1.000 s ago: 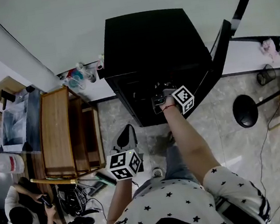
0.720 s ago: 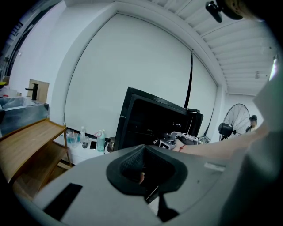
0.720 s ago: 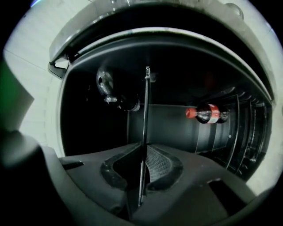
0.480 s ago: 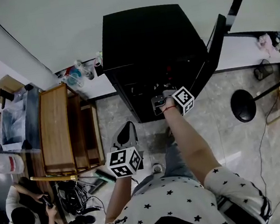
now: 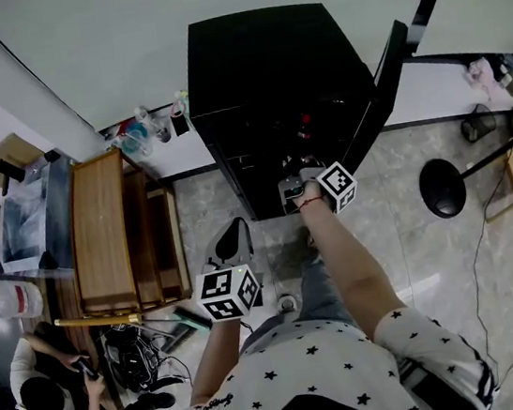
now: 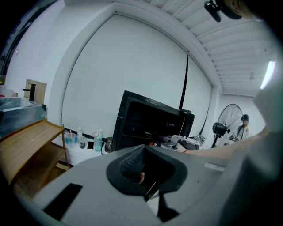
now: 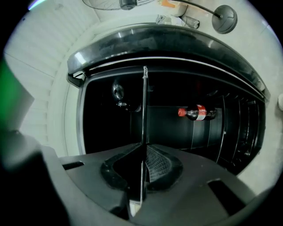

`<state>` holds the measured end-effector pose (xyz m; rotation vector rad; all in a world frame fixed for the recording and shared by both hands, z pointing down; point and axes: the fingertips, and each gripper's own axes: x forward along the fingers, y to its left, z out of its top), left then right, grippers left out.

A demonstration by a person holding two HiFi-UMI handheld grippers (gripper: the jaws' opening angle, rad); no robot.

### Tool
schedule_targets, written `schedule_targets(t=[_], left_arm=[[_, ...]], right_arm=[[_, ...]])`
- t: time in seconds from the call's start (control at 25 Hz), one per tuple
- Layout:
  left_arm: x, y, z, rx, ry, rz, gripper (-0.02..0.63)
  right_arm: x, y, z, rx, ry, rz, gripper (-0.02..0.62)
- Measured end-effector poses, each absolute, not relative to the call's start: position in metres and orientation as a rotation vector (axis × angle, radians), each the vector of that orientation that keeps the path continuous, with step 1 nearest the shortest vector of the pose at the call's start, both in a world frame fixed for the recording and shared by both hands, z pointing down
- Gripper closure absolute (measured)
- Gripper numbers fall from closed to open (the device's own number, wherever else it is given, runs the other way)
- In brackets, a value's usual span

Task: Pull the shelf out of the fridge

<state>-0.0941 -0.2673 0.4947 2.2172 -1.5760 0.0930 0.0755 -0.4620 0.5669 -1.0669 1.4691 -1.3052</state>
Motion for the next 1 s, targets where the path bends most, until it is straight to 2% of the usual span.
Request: schedule_targets(t=[1.0], left_arm=[[-0.096,-0.215,0.491,2.276,-1.526,0.102,0.594]], right_arm=[[0.082,-0.399,0.565,-1.05,1.453,-1.283,0.58]])
